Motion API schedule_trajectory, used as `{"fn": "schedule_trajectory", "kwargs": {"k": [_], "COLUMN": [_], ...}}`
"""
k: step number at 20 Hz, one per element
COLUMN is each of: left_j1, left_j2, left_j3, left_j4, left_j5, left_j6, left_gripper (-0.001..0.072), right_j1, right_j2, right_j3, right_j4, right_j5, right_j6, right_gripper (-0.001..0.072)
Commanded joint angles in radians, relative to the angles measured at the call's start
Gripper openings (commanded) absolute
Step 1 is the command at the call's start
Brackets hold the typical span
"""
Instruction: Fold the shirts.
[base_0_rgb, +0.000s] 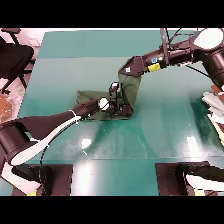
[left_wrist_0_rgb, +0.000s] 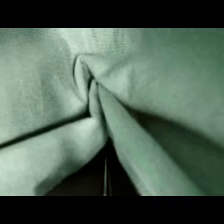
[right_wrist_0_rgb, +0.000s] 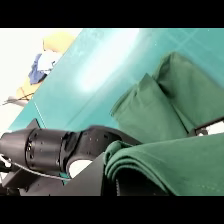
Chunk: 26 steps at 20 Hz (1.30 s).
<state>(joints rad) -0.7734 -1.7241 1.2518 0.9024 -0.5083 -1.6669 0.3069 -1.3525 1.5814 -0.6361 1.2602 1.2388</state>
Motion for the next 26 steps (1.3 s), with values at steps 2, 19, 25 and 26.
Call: {"fn": "schedule_trajectory", "kwargs": {"k": [2, 19, 25, 26], "left_j1": [-0.011, 0.045, 0.3, 0.35], "left_j2": [0.002, 0.264, 0.437, 0.469], "left_j3": [0.002, -0.031, -0.039, -0.039], "left_j4": [-0.011, 0.527, 0.531, 0.53], "left_j5": [0.01, -0.249, -0.322, -0.321], "left_j6": [0.0, -0.063, 0.037, 0.052], "left_gripper": [0.0029, 0.0027, 0.0026, 0.0026], "right_j1": [0.014, -0.011, 0.022, 0.045], "right_j2": [0.001, 0.001, -0.01, -0.027], "right_j3": [0.006, 0.005, 0.006, 0.006], "right_j4": [-0.003, -0.1, -0.094, -0.092], "right_j5": [-0.029, -0.031, -0.078, -0.084], "right_j6": [0.011, 0.063, 0.072, 0.076], "right_gripper": [0.0023, 0.0022, 0.0022, 0.0023]}}
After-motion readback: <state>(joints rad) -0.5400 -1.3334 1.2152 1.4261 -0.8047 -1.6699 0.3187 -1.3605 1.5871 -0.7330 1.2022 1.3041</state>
